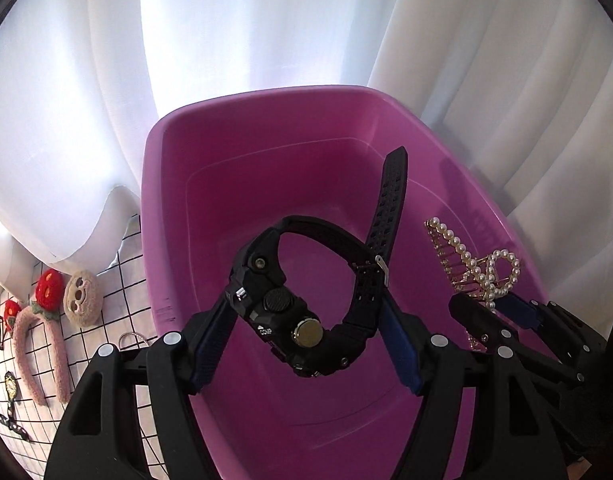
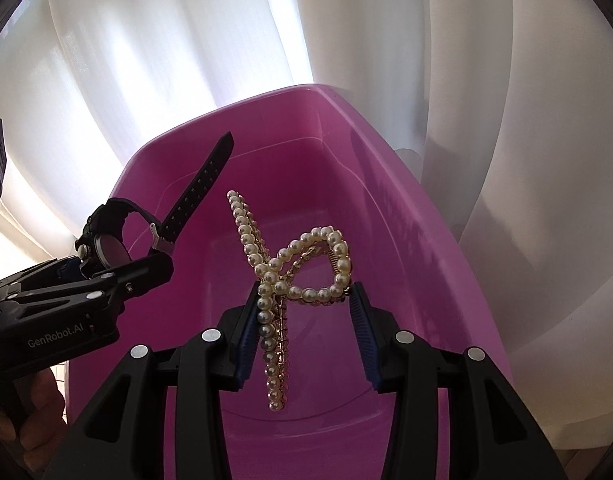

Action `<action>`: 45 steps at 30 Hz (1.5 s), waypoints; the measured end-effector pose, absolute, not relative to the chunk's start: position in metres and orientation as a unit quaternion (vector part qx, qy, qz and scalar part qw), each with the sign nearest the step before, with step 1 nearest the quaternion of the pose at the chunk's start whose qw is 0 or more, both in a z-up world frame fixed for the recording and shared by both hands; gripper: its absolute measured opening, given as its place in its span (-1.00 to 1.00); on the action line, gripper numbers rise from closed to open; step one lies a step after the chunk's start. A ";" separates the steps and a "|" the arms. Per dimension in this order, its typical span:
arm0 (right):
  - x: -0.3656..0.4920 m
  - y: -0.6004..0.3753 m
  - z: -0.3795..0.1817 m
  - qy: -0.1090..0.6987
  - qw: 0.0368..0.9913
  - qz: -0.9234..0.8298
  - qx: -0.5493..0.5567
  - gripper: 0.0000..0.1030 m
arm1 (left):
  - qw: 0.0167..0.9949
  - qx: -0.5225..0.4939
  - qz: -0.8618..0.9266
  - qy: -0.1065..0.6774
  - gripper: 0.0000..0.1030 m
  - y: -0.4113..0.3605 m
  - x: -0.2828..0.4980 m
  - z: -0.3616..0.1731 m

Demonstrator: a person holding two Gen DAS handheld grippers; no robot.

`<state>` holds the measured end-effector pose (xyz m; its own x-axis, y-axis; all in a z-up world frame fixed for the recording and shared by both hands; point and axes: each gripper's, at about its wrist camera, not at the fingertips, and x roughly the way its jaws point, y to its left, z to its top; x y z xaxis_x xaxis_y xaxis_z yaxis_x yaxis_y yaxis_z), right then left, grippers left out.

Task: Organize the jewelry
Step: 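Carry watch and pearl clip into the pink tub and open both tools, then withdraw both tools from the tub back over the table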

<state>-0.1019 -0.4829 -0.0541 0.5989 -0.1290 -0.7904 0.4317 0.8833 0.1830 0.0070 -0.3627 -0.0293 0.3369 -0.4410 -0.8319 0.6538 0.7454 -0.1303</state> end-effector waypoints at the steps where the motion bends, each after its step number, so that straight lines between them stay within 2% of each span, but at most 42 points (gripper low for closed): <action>1: -0.101 -0.482 -0.054 0.419 0.876 -0.161 0.176 -0.19 | 0.809 0.119 -0.336 0.467 0.34 -0.364 0.006 -0.030; 3: -0.099 -0.482 -0.055 0.422 0.875 -0.162 0.174 -0.17 | 0.809 0.124 -0.333 0.467 0.36 -0.366 0.006 -0.031; 5: -0.099 -0.482 -0.054 0.417 0.877 -0.163 0.176 -0.05 | 0.809 0.128 -0.335 0.465 0.42 -0.366 0.006 -0.033; 25: -0.102 -0.482 -0.056 0.405 0.882 -0.164 0.174 -0.02 | 0.822 0.119 -0.335 0.446 0.45 -0.359 0.004 -0.033; 26: -0.103 -0.482 -0.055 0.403 0.884 -0.163 0.174 -0.01 | 0.825 0.116 -0.335 0.441 0.47 -0.357 0.004 -0.031; 27: -0.104 -0.482 -0.054 0.401 0.884 -0.163 0.174 -0.01 | 0.830 0.116 -0.330 0.434 0.60 -0.356 0.003 -0.030; 29: -0.104 -0.482 -0.054 0.401 0.886 -0.159 0.172 0.02 | 0.838 0.095 -0.331 0.424 0.76 -0.350 0.004 -0.024; 30: -0.104 -0.480 -0.053 0.400 0.888 -0.158 0.165 0.11 | 0.837 0.082 -0.340 0.422 0.85 -0.347 0.006 -0.022; 31: -0.105 -0.478 -0.051 0.398 0.890 -0.162 0.155 0.25 | 0.839 0.075 -0.340 0.419 0.86 -0.345 0.007 -0.020; 33: -0.106 -0.476 -0.048 0.393 0.893 -0.164 0.147 0.34 | 0.845 0.069 -0.336 0.411 0.86 -0.342 0.008 -0.016; 45: -0.107 -0.467 -0.043 0.390 0.894 -0.167 0.141 0.39 | 0.865 0.022 -0.324 0.383 0.87 -0.285 0.004 0.013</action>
